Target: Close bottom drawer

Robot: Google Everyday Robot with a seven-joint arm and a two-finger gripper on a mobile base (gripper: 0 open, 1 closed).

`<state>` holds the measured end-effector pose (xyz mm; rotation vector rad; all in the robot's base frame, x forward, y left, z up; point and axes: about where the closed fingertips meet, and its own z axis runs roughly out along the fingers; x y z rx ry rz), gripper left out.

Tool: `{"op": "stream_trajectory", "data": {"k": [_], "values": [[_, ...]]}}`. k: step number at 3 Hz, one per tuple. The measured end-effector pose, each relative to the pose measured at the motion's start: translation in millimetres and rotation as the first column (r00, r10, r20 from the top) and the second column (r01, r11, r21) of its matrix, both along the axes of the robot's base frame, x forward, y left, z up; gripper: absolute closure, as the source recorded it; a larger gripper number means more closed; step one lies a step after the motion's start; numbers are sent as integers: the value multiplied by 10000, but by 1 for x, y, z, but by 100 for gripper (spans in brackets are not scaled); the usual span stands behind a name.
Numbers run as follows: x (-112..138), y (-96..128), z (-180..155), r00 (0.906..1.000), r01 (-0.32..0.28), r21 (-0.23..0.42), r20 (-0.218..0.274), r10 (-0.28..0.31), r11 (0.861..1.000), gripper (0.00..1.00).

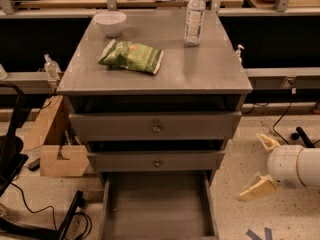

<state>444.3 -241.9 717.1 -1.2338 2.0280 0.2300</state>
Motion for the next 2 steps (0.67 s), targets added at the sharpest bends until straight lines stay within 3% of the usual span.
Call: {"op": "stream_trajectory", "data": {"k": [2], "values": [[-24,-43,-120,9976,-4,312,690,-18,9995,0]]}}
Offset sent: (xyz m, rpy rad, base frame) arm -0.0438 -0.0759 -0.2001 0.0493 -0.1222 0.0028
